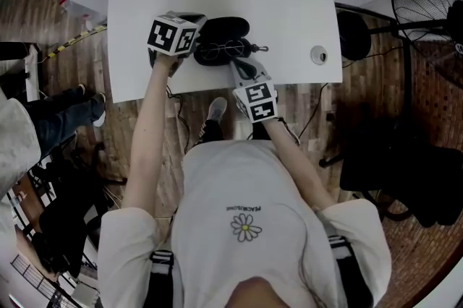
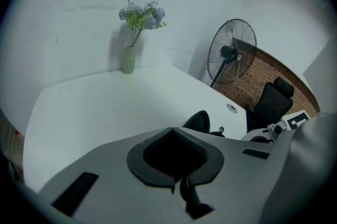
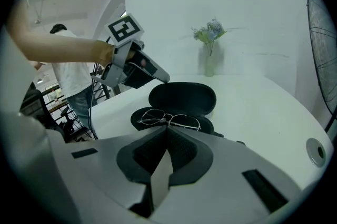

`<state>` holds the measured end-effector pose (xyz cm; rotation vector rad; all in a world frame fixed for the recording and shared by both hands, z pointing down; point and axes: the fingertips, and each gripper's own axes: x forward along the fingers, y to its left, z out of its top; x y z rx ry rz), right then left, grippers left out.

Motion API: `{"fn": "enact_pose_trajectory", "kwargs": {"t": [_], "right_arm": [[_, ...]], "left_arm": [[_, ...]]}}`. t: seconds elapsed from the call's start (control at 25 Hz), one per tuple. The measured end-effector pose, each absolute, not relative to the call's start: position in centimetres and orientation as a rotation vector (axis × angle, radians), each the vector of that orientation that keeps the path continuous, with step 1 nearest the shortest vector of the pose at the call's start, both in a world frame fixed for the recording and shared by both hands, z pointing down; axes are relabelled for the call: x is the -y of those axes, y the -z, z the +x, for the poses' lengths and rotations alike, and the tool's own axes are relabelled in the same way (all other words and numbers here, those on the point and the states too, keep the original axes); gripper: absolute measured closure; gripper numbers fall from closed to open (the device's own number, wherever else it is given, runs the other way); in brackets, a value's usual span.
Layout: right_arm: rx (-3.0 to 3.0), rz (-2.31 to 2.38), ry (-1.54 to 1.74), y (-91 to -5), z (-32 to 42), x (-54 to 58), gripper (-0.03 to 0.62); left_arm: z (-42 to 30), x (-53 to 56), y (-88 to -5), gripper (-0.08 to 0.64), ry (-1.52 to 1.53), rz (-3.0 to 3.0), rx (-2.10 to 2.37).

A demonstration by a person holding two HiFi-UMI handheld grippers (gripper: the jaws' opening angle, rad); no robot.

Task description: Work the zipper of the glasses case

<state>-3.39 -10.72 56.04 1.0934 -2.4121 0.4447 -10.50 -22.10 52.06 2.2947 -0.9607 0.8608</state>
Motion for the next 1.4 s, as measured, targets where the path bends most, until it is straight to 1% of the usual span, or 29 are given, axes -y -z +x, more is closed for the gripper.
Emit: {"fn": "enact_pose_trajectory", "kwargs": {"t": [0.32, 0.68, 0.84, 1.0, 1.24, 1.4], "right_arm": [[2.408, 1.141, -0.466, -55.8, -3.6, 12.5, 0.584], [2.460, 1.263, -0.498, -52.9, -1.9, 12.8, 0.584], [2.469, 1.294, -0.425, -51.3, -0.5, 13.1, 0.584], [2.459, 1.223, -0.326, -50.6, -0.5, 14.6, 0.584], [2.422, 1.067, -0.290, -51.9, -1.9, 15.5, 0.584], [2.392, 1.045, -0.287, -52.9, -1.9, 14.9, 0.584]], "left_arm": [[-9.6, 17.7, -50.1, 0.546, -0.826, 2.348, 0.915], [-8.6, 13.2, -52.2, 0.545, -0.882, 2.326, 0.810], [-8.6, 12.1, -53.2, 0.545, -0.869, 2.307, 0.782], [-8.3, 11.0, -54.0, 0.545, -0.873, 2.292, 0.751], [-8.0, 9.5, -55.0, 0.546, -0.874, 2.283, 0.710], [-7.7, 9.0, -55.1, 0.545, -0.860, 2.277, 0.721]]}}
